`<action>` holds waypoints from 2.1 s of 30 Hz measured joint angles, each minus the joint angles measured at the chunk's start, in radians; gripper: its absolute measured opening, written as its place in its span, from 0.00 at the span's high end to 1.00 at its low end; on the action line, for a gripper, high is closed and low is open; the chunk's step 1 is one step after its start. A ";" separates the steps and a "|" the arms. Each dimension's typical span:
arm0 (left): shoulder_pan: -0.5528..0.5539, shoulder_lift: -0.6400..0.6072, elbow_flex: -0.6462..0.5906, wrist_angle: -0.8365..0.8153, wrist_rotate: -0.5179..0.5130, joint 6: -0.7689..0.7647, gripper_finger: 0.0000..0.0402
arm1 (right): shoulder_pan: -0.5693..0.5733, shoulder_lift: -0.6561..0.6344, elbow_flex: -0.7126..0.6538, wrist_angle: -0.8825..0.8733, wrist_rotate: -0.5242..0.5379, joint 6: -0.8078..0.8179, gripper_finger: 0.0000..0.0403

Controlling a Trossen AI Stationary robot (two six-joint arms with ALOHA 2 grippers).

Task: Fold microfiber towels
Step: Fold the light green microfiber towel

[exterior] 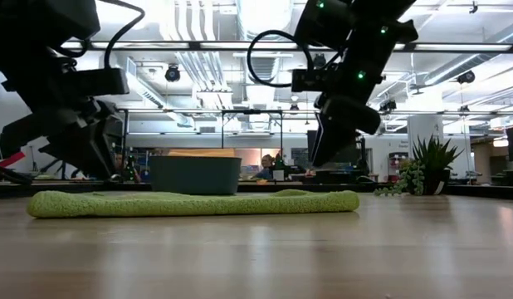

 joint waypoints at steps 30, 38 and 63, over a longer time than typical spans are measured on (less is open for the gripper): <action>0.000 0.032 -0.005 0.547 0.083 0.191 0.64 | -0.016 -0.004 -0.040 0.529 -0.176 0.009 0.71; 0.000 0.111 -0.005 0.545 0.090 0.144 0.64 | -0.015 -0.004 -0.039 0.444 -0.236 0.244 0.71; 0.000 0.191 -0.006 0.510 0.105 0.122 0.64 | -0.012 0.026 -0.134 0.197 -0.299 0.802 0.36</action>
